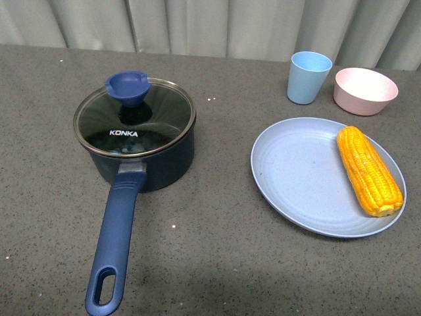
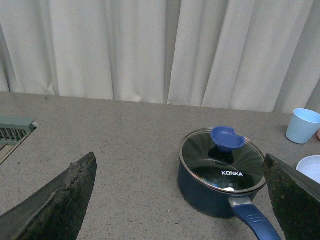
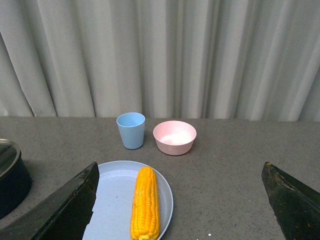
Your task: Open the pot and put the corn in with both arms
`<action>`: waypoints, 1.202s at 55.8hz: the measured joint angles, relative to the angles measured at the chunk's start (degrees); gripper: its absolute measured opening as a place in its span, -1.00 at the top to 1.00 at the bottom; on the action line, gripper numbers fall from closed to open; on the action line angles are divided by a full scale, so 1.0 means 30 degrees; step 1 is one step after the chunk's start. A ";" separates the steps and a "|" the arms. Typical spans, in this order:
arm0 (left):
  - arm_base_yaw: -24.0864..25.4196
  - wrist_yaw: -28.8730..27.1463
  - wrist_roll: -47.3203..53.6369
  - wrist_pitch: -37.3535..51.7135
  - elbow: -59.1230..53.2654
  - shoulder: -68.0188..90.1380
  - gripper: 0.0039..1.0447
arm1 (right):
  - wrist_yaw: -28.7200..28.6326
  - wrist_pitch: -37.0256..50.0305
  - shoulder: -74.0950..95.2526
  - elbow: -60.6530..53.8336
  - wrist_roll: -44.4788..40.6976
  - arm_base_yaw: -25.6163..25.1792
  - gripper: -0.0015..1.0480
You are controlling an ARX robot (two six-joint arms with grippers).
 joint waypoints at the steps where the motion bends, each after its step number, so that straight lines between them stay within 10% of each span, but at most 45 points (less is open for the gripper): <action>1: 0.0000 0.0000 0.0000 0.0000 0.0000 0.0000 -0.88 | 0.0000 0.0000 0.0000 0.0000 0.0000 0.0000 -0.82; 7: 0.0000 -0.0029 0.0000 -0.0007 0.0007 0.0007 -0.88 | 0.0000 0.0000 0.0000 0.0000 -0.0007 0.0000 -0.82; 14: -0.1792 -0.6062 -0.2805 -0.2805 0.0852 0.2637 -0.88 | 0.0015 0.0000 0.0000 0.0000 0.0000 0.0007 -0.82; 41: -0.5333 -0.5013 -0.4408 1.3792 0.4685 2.1944 -0.88 | 0.0000 -0.0007 0.0000 0.0000 0.0000 0.0007 -0.82; 67: -0.6914 -0.3439 -0.2273 1.7078 1.1817 3.3478 -0.88 | 0.0000 -0.0007 0.0000 0.0000 0.0000 0.0007 -0.82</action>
